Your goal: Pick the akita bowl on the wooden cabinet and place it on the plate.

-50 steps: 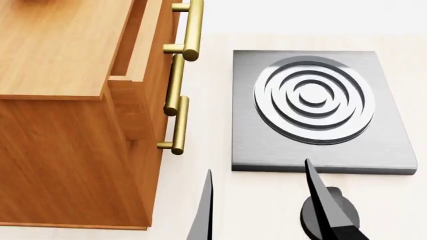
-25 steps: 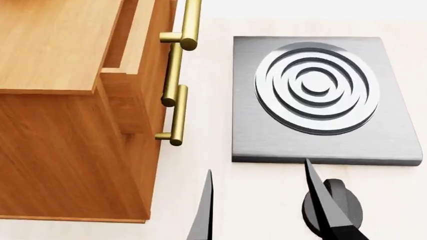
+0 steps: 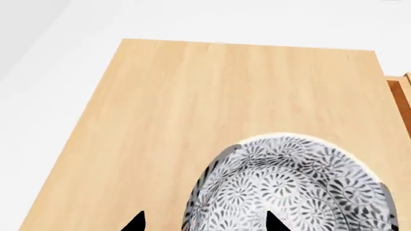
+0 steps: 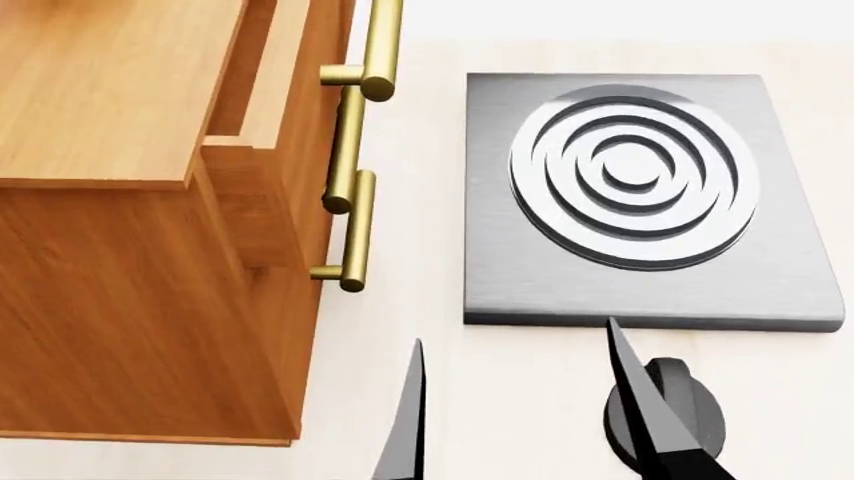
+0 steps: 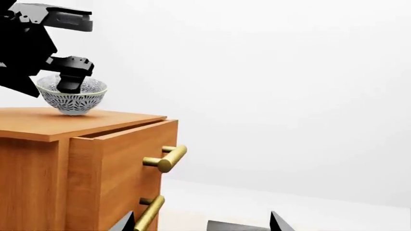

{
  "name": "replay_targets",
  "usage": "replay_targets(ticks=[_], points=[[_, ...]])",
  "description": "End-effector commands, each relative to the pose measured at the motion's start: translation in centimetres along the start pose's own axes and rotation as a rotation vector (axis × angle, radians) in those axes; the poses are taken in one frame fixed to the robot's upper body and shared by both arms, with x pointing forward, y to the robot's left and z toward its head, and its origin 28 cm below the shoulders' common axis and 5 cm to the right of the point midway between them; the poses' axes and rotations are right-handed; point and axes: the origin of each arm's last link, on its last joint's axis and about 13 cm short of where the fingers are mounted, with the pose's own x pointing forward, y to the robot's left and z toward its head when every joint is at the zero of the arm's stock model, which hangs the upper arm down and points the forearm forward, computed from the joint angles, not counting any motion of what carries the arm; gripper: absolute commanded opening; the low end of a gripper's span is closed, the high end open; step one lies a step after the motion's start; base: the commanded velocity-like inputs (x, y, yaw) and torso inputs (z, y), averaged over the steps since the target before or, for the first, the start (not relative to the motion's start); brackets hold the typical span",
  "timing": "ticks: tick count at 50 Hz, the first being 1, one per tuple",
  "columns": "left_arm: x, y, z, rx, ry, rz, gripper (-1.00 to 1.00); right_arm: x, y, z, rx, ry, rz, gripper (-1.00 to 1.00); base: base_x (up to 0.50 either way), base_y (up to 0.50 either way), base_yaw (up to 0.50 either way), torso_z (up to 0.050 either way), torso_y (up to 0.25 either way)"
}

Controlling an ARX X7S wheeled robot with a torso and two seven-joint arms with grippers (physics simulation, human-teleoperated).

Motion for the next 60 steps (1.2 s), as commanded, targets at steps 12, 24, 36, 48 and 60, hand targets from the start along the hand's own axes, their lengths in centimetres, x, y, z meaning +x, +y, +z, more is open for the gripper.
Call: replay_targets(ticks=[12,24,36,48,60], points=[[1.3,0.6,-0.6,0.165,-0.040,0.193,-1.00,0.0,0.0,0.0,-0.002,-0.003,-0.002,1.00,0.00,0.00,0.00,0.000,-0.002],[1.0,0.2,0.3,0.211,-0.116,0.147,-1.00,0.0,-0.1,0.1,-0.004,-0.005,-0.006,1.00,0.00,0.00,0.00,0.000,-0.003],[0.3,-0.6,1.2,0.252,-0.204,0.134,-1.00,-0.1,-0.1,0.2,-0.005,-0.008,-0.008,1.00,0.00,0.00,0.00,0.000,0.000],[-1.3,-1.6,2.9,0.306,-0.354,0.106,-1.00,-0.1,-0.1,0.4,-0.001,-0.012,-0.009,1.00,0.00,0.00,0.00,0.000,0.000],[-2.5,-2.3,3.3,0.350,-0.449,0.074,-1.00,-0.1,-0.1,0.5,-0.005,-0.017,-0.012,1.00,0.00,0.00,0.00,0.000,0.000]])
